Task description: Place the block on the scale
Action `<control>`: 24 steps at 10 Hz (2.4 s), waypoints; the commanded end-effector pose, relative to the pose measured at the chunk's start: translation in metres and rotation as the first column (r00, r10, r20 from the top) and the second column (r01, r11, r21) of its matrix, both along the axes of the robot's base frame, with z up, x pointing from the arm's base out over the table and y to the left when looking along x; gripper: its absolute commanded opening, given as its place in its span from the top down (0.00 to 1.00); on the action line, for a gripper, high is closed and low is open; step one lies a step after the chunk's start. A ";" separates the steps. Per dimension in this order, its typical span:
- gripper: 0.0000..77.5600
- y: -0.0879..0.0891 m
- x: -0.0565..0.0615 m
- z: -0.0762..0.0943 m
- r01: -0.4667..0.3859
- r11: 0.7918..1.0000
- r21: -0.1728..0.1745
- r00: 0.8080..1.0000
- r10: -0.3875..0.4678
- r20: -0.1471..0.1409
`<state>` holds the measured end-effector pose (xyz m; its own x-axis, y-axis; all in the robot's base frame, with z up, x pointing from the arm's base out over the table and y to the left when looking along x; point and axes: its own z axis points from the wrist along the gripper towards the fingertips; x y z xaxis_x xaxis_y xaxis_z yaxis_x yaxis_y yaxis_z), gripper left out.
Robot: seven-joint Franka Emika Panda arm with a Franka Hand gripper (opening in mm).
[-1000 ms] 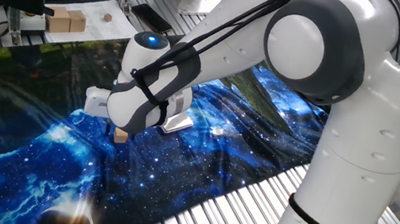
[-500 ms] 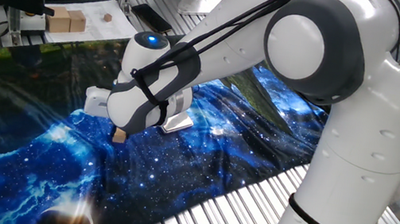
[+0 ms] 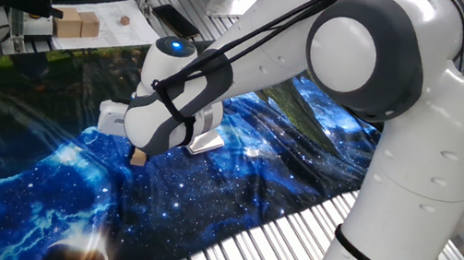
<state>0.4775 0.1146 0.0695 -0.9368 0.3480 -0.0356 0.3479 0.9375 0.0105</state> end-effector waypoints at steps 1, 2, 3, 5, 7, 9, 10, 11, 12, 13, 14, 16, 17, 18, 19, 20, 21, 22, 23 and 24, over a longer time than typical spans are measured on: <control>0.98 -0.002 -0.003 0.028 -0.033 0.999 -0.012 0.999 0.033 -0.010; 0.98 -0.003 -0.003 0.033 -0.039 0.999 -0.011 0.999 0.039 -0.011; 0.98 -0.003 -0.003 0.036 -0.044 0.999 -0.011 0.999 0.044 -0.012; 0.98 -0.004 0.001 0.043 -0.056 0.998 -0.013 0.998 0.056 -0.012; 0.98 -0.006 0.008 0.053 -0.065 0.998 -0.012 0.998 0.065 -0.019; 0.98 -0.012 0.012 0.057 -0.071 0.997 -0.012 0.997 0.070 -0.025; 0.98 -0.020 0.015 0.058 -0.081 0.997 -0.002 0.996 0.081 -0.024; 0.98 -0.021 0.015 0.058 -0.084 0.997 -0.001 0.996 0.083 -0.024; 0.98 -0.027 0.016 0.061 -0.096 0.995 -0.001 0.995 0.096 -0.028; 0.98 -0.028 0.015 0.062 -0.099 0.995 -0.001 0.995 0.099 -0.030; 0.98 -0.027 0.015 0.063 -0.104 0.995 0.000 0.994 0.104 -0.031; 0.98 -0.027 0.015 0.063 -0.094 0.996 0.008 0.995 0.094 -0.031; 0.98 -0.027 0.015 0.063 -0.066 0.998 0.007 0.997 0.066 -0.030; 0.98 -0.027 0.015 0.063 0.025 1.000 0.001 0.999 -0.025 -0.031; 0.98 -0.027 0.015 0.063 0.080 0.997 0.005 0.996 -0.080 -0.036; 0.98 -0.027 0.015 0.063 0.128 0.992 0.012 0.991 -0.128 -0.043; 0.98 -0.027 0.015 0.063 0.084 0.996 0.027 0.995 -0.082 -0.053; 0.98 -0.027 0.015 0.063 0.088 0.996 0.033 0.995 -0.087 -0.044; 0.98 -0.027 0.015 0.063 0.083 0.996 0.030 0.995 -0.082 -0.056; 0.98 -0.027 0.015 0.063 0.079 0.997 0.027 0.995 -0.077 -0.064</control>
<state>0.4917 0.0875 0.1313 -0.9037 0.4276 0.0243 0.4281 0.9035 0.0221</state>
